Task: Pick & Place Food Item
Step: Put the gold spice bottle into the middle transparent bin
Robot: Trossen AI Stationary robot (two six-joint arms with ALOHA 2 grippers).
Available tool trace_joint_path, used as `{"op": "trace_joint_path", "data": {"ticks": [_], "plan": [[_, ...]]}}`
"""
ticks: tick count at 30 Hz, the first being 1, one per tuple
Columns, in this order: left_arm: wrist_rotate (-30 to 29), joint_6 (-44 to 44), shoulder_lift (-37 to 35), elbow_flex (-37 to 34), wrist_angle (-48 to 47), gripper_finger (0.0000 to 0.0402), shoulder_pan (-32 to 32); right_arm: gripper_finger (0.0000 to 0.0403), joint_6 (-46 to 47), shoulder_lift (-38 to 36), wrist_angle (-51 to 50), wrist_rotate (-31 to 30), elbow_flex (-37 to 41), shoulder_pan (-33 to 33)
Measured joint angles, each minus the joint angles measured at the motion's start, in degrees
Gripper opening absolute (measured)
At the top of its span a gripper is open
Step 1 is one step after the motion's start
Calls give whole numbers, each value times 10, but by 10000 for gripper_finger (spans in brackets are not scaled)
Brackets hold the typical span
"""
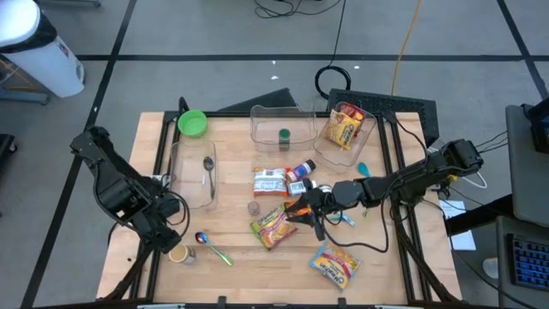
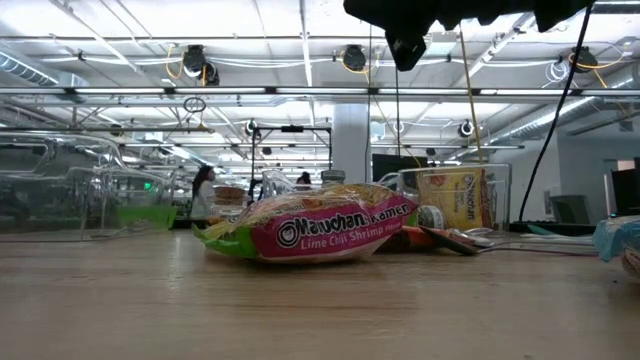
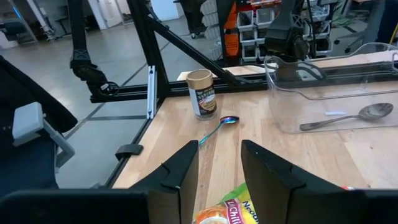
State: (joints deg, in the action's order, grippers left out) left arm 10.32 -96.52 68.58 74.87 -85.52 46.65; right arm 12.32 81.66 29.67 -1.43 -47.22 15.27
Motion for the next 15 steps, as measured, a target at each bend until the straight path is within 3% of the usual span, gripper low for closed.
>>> {"op": "trace_joint_path", "data": {"ticks": [15], "plan": [[-42,-23,0,0,22,379,2,116,0,0,-19,0,0,0]]}}
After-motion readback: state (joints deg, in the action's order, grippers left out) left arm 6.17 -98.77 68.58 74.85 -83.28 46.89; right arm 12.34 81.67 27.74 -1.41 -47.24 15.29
